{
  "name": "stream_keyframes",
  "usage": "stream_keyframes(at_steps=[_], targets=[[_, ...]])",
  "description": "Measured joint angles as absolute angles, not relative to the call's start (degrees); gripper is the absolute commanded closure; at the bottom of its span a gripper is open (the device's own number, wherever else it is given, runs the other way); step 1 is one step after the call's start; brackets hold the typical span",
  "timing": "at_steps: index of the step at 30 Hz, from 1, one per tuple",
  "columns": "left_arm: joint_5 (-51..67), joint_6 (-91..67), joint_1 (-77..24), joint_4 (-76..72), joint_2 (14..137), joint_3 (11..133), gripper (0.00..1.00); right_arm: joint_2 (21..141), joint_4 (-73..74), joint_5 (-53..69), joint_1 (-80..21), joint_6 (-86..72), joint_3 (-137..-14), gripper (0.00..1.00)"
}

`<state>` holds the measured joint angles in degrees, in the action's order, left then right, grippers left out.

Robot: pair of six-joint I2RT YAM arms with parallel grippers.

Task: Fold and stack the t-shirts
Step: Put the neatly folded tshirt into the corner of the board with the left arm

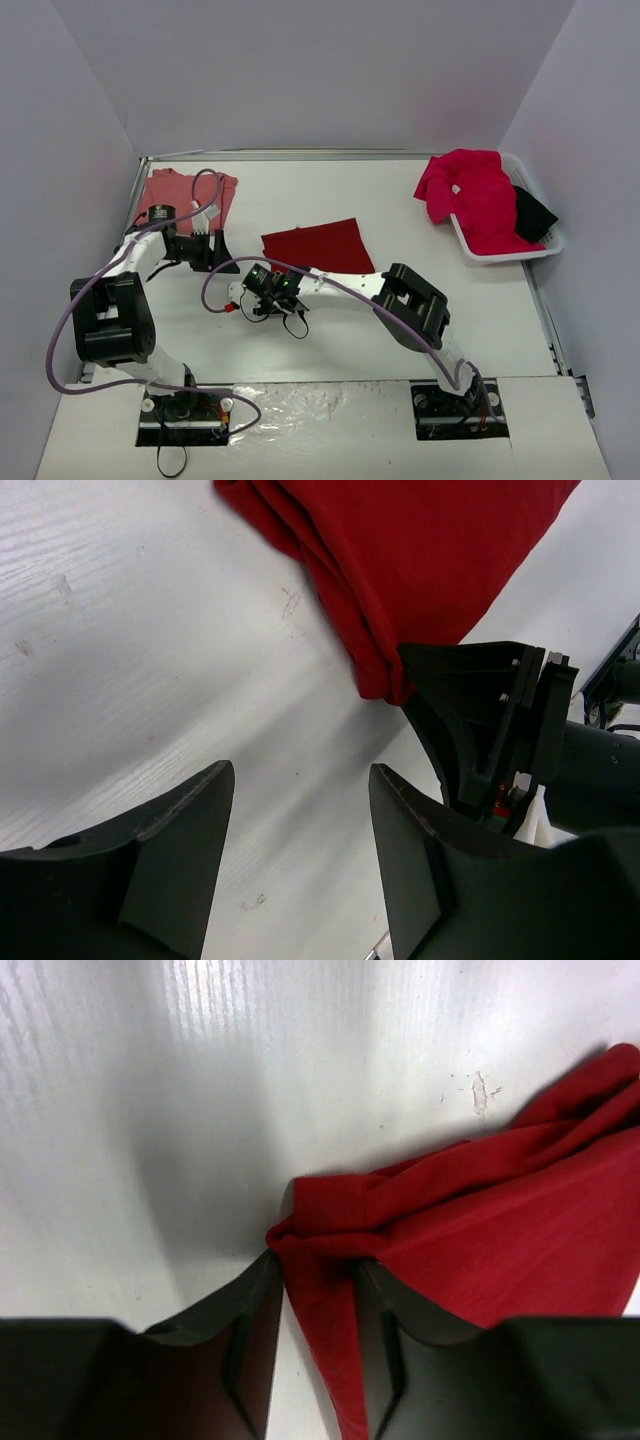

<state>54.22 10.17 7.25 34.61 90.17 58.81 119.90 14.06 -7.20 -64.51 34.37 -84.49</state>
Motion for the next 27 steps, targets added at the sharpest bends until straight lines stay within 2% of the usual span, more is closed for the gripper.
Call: stream_keyframes(at_steps=[3,4,5,13,16,17,18,27], targets=[[54.72,10.44,7.25,34.61,90.26,58.83,0.43,120.14,13.91,-7.97,-64.51,34.59,-84.55,0.85],[55.07,10.55,7.25,34.65,90.41,58.83,0.42,120.22,13.91,-8.16,-64.49,34.57,-84.55,0.94],[55.51,10.81,7.25,34.72,90.67,58.83,0.41,120.36,13.93,-8.36,-64.49,34.65,-84.66,1.0],[58.19,11.29,7.22,35.86,93.58,59.31,0.36,121.45,14.39,-9.96,-63.48,34.85,-86.96,1.0],[59.72,10.46,6.81,35.64,95.88,60.86,0.26,121.8,15.68,-10.13,-62.15,35.62,-89.08,1.0],[60.58,9.76,6.79,35.18,96.79,61.58,0.13,121.8,16.4,-10.2,-61.8,35.83,-89.62,1.0],[61.43,9.1,6.76,34.39,97.8,62.19,0.1,121.8,17.23,-10.2,-61.41,36.25,-90.41,1.0],[68.29,2.79,4.95,30.83,108.44,65.71,0.04,121.78,19.11,-11.2,-59.55,36.42,-92.92,1.0]])
